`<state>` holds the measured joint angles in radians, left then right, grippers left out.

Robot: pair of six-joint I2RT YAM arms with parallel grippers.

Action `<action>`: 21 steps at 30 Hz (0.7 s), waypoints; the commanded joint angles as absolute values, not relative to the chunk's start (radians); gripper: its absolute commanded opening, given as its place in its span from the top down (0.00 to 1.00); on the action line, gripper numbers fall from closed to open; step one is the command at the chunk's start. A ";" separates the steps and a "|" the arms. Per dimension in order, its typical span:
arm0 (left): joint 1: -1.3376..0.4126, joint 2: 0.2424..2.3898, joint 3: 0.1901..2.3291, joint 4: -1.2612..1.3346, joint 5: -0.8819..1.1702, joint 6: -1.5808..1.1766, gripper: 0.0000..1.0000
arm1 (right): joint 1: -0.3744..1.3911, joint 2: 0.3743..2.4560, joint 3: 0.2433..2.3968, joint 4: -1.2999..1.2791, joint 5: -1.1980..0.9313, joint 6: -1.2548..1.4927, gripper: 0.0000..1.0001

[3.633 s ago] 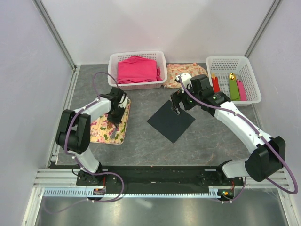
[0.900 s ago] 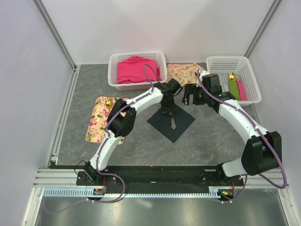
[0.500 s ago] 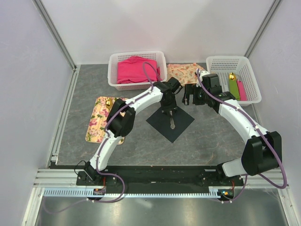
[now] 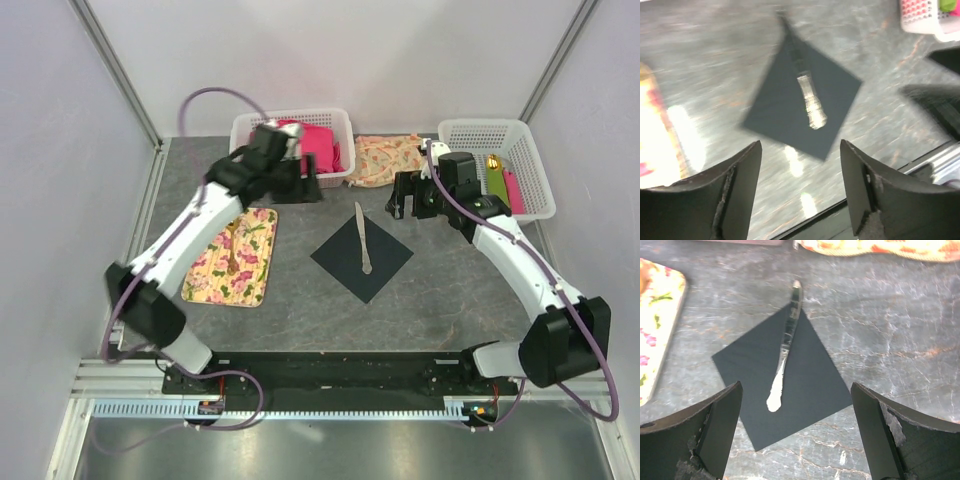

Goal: Place the utensils on the paper napkin and roll it up

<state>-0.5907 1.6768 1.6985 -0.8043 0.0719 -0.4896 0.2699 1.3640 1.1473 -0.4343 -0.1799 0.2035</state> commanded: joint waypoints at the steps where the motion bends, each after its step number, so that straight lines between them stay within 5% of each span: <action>1: -0.428 1.497 1.450 -0.775 0.186 -0.249 0.29 | 0.265 1.296 1.161 -0.419 -0.259 0.163 0.02; 12: -0.042 1.419 1.212 -0.736 0.175 0.017 0.36 | 0.265 1.302 1.137 -0.410 -0.328 0.153 0.02; 21: -0.002 1.667 1.290 -0.712 0.124 0.083 0.75 | 0.265 1.328 1.135 -0.411 -0.318 0.149 0.02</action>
<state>0.0006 1.5997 1.2266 -0.7502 0.1547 0.0158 0.2699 1.3151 1.1393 -0.4267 -0.3107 0.1604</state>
